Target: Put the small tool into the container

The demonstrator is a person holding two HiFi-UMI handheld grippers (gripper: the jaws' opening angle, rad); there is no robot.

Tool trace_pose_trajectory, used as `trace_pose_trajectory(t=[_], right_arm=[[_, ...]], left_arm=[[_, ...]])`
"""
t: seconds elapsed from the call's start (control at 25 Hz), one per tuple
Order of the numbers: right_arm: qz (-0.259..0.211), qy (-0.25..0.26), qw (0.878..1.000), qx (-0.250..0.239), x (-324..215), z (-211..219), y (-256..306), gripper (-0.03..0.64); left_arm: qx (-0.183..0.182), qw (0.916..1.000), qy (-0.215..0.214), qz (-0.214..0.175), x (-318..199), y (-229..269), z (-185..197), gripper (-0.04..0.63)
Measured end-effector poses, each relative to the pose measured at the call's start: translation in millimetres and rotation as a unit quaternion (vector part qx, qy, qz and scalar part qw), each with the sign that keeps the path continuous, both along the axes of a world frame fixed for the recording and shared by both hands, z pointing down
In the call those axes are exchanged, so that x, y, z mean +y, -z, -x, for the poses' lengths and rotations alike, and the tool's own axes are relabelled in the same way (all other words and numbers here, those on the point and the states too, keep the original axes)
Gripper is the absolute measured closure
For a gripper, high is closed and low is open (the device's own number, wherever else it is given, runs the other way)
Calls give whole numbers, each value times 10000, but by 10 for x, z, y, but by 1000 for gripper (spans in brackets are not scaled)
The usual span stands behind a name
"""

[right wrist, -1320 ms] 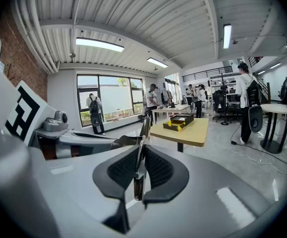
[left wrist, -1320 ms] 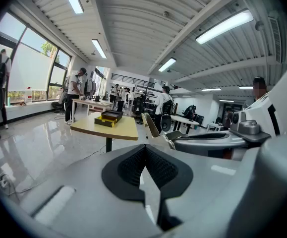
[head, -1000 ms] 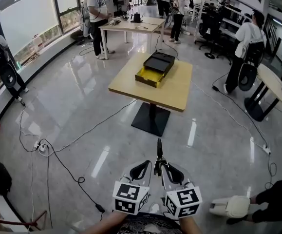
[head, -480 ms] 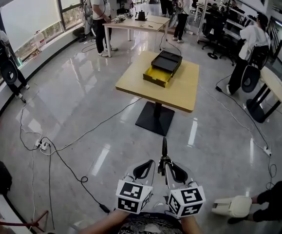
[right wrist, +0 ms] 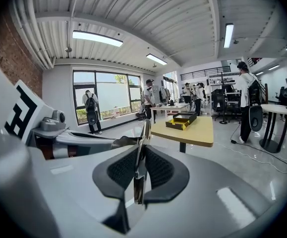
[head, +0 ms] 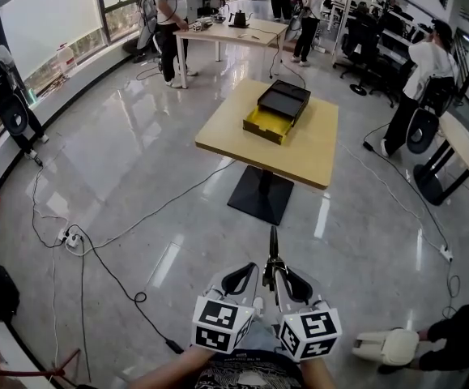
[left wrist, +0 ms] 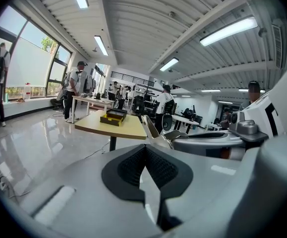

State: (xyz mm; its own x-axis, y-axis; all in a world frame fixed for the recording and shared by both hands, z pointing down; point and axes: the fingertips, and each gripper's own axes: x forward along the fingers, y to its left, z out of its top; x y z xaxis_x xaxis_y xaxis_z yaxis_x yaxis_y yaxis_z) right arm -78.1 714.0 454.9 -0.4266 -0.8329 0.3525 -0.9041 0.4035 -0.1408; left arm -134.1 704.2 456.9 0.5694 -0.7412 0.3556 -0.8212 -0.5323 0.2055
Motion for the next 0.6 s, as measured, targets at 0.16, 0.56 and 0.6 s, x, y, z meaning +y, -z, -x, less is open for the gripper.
trace_pose_trajectory(t=[0.16,0.56,0.6], right_arm=[[6,0,10000,-38,-544,-73,-70,577],[112,43,9997,-205,-2056,-976,-67,578],[125,52,9996,-231,-2189,-1050,-108,578]], left_arm=[[-54,10000,10,-10,-546,-50,-69,578],[-218,9997,25,81,-2086,-19,-983,578],[-241,9997,32,94,-2217,-59,-1058,578]])
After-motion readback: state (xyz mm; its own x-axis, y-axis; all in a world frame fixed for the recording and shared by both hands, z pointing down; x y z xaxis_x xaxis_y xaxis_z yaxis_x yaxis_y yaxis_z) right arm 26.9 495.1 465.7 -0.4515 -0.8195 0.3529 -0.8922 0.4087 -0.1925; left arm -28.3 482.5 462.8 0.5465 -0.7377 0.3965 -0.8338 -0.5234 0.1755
